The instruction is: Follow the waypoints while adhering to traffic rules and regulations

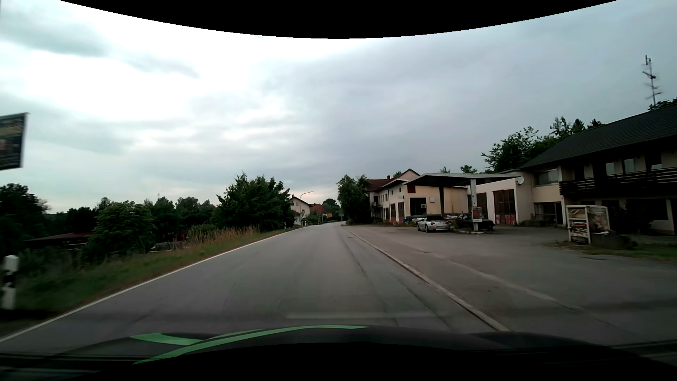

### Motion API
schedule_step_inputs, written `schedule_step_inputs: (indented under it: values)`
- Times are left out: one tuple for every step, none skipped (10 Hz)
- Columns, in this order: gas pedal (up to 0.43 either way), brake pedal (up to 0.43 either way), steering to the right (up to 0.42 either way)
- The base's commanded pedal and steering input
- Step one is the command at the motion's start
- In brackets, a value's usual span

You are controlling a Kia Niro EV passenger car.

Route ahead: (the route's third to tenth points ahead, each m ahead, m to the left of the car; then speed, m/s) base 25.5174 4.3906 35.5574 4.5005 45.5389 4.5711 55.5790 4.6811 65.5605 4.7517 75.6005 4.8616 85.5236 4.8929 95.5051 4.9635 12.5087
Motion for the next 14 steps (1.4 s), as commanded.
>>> schedule_step_inputs:
  values:
    - [0.000, 0.049, -0.011]
    - [0.000, 0.049, -0.010]
    - [0.000, 0.055, -0.010]
    - [0.000, 0.055, -0.009]
    - [0.000, 0.061, -0.009]
    - [0.000, 0.067, -0.010]
    - [0.000, 0.079, -0.009]
    - [0.000, 0.079, -0.008]
    - [0.000, 0.079, -0.006]
    - [0.000, 0.079, -0.004]
    - [0.000, 0.079, -0.003]
    - [0.000, 0.079, -0.002]
    - [0.000, 0.079, 0.000]
    - [0.000, 0.079, 0.001]
